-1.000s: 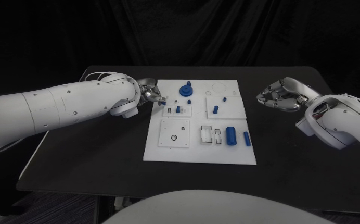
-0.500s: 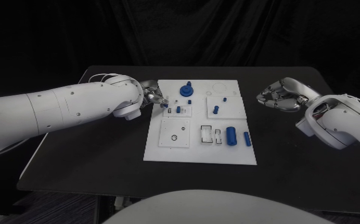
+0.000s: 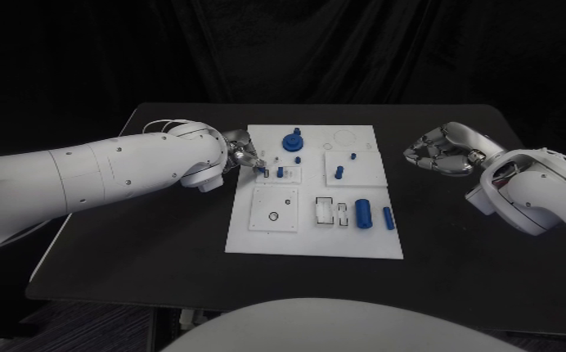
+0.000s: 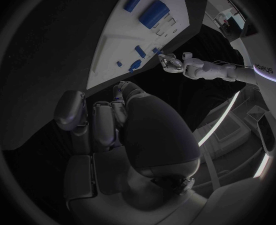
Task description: Assemble the parts on the task board
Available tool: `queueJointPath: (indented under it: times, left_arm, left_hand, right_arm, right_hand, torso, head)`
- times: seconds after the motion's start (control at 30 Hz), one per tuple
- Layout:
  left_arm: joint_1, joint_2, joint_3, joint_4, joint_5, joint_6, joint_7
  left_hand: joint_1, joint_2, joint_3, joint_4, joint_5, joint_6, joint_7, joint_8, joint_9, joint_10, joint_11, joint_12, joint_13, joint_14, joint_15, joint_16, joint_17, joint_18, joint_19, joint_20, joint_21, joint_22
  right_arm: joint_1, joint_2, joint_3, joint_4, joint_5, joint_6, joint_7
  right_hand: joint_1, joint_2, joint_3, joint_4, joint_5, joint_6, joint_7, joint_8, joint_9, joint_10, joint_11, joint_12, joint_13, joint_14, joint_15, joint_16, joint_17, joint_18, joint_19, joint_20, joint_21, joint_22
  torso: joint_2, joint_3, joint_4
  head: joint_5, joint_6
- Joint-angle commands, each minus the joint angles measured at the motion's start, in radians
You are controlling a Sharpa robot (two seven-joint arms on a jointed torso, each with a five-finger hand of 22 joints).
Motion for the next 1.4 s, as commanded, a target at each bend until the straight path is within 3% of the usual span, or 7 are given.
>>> queueJointPath:
  times: [0.03, 0.57, 1.4]
  left_arm:
    - [-0.01, 0.011, -0.001, -0.004, 0.006, 0.007, 0.012]
    - [-0.014, 0.021, -0.001, -0.009, 0.006, 0.021, 0.009]
    - [-0.015, 0.006, -0.001, 0.001, 0.006, 0.045, -0.01]
  left_hand:
    - [-0.006, 0.006, 0.004, 0.005, -0.005, 0.002, -0.004, -0.003, -0.001, 0.104, -0.006, 0.004, 0.263, 0.106, -0.009, -0.001, 0.263, 0.016, -0.003, -0.007, -0.006, 0.104]
    - [-0.008, 0.007, 0.004, 0.006, -0.007, 0.002, -0.004, -0.003, -0.001, 0.104, -0.006, 0.004, 0.263, 0.106, -0.009, -0.001, 0.263, 0.016, -0.004, -0.007, -0.008, 0.103]
    - [-0.004, 0.008, 0.01, 0.0, 0.001, 0.0, -0.005, -0.002, 0.001, 0.104, -0.007, 0.004, 0.263, 0.106, -0.009, -0.001, 0.263, 0.017, -0.007, -0.008, -0.012, 0.1]
  right_arm:
    - [-0.002, 0.0, 0.001, 0.001, -0.005, 0.0, -0.01]
    - [-0.002, 0.0, 0.001, -0.001, -0.005, 0.0, -0.011]
    - [-0.003, 0.001, 0.001, -0.003, -0.005, 0.006, -0.019]
  right_hand:
    - [-0.006, 0.005, 0.008, 0.0, 0.005, -0.007, 0.002, -0.004, 0.002, -0.004, 0.0, -0.003, -0.001, 0.021, 0.004, -0.005, -0.001, 0.02, -0.006, 0.002, -0.006, 0.019]
    - [-0.008, 0.004, 0.009, 0.0, 0.008, -0.006, 0.003, -0.004, 0.002, -0.003, 0.001, -0.003, 0.0, 0.021, 0.004, -0.004, 0.0, 0.02, -0.006, 0.003, -0.007, 0.02]
    - [-0.008, 0.004, 0.009, 0.0, 0.008, -0.006, 0.003, -0.004, 0.002, -0.003, 0.001, -0.003, 0.0, 0.021, 0.004, -0.004, 0.0, 0.02, -0.006, 0.003, -0.007, 0.02]
  torso:
    - [-0.001, -0.0003, 0.0009]
    - [0.0, -0.0001, 0.0013]
    - [0.0, -0.0003, 0.0021]
  head:
    - [-0.003, 0.0]
    - [-0.002, 0.0]
    - [-0.002, 0.0]
